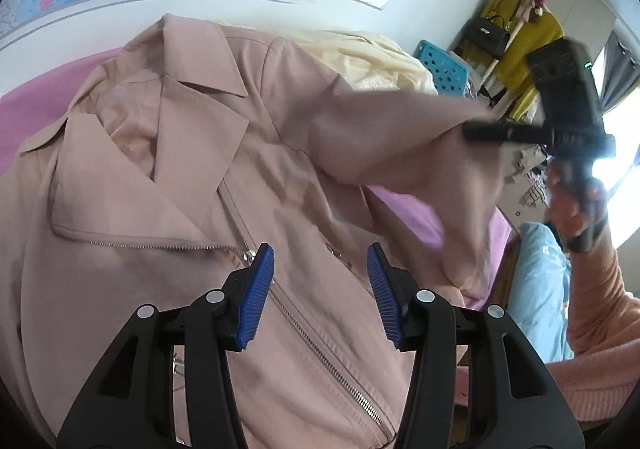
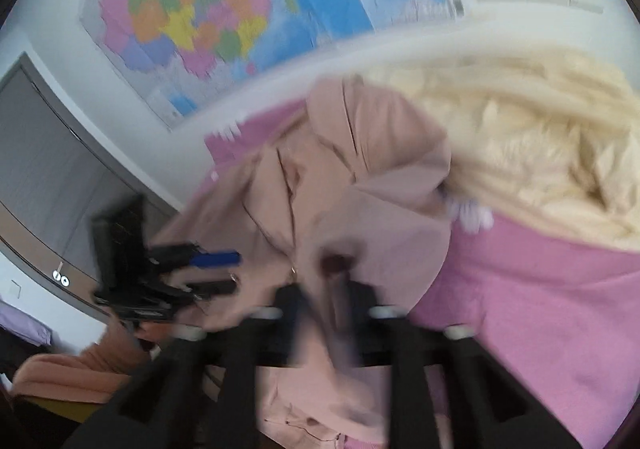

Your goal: Fold large clothes

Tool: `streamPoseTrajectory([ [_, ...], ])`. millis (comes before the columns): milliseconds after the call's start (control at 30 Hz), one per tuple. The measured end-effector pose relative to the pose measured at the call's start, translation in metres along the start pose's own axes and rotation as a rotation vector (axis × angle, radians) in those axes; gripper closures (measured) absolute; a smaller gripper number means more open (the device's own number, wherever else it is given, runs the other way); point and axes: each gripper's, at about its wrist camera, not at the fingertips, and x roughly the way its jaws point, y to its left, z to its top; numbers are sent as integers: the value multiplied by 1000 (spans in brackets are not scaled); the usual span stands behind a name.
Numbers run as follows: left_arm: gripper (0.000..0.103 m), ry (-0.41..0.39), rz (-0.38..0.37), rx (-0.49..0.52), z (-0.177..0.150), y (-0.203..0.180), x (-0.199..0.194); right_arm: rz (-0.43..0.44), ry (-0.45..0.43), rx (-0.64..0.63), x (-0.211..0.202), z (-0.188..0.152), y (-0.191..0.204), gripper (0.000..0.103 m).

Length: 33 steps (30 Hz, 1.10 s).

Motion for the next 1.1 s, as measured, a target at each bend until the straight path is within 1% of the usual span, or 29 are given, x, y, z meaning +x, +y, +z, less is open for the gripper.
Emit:
streamPoseTrajectory([
  [33, 55, -1, 1, -1, -1, 1, -1, 1, 3, 4, 5, -8, -5, 20],
  [67, 55, -1, 0, -6, -2, 3, -1, -2, -2, 3, 8, -14, -10, 18],
  [133, 54, 1, -3, -18, -5, 6, -2, -58, 22, 4, 13, -33, -25, 20],
  [233, 54, 9, -3, -39, -8, 12, 0, -58, 31, 38, 8, -61, -47, 19],
  [300, 54, 19, -5, -52, -10, 14, 3, -59, 33, 43, 3, -80, -56, 19],
  [400, 54, 32, -11, -47, -11, 11, 10, -106, 65, -2, -2, -107, -57, 19],
  [433, 55, 39, -17, -42, -11, 8, 14, -116, 72, -16, -2, -115, -58, 25],
  [467, 55, 46, -18, -36, -11, 4, 18, -115, 86, -14, -2, -120, -58, 36],
  [500, 55, 51, -17, -32, -10, 1, 22, -108, 111, -8, -1, -124, -59, 81],
  [533, 55, 55, -15, -29, -9, -1, 26, -82, 127, 6, -3, -126, -58, 98],
  [567, 55, 56, -12, -26, -8, -4, 29, -62, 118, 1, -7, -126, -54, 100],
  [667, 55, 37, -15, -31, -2, -5, 30, 17, 51, -73, -29, -113, -21, 100],
  [700, 55, 24, -15, -35, 0, -4, 26, 52, 16, -99, -39, -102, -5, 100],
  [767, 55, -6, -8, -44, 4, 1, 16, 87, -28, -162, -50, -81, 24, 100],
  [833, 55, -46, 9, -57, 7, 11, 0, 117, -54, -216, -54, -58, 50, 100],
  [900, 55, -85, 32, -67, 7, 20, -18, 166, -62, -243, -48, -29, 77, 100],
  [967, 55, -124, 70, -81, 5, 33, -41, 218, -64, -258, -34, -1, 100, 100],
  [1033, 55, -153, 97, -101, 2, 45, -60, 245, -62, -247, -17, 21, 113, 100],
  [1067, 55, -170, 117, -115, 0, 52, -71, 268, -47, -239, -1, 34, 120, 100],
  [1100, 55, -185, 139, -129, -2, 60, -81, 273, -35, -224, 16, 45, 125, 99],
])
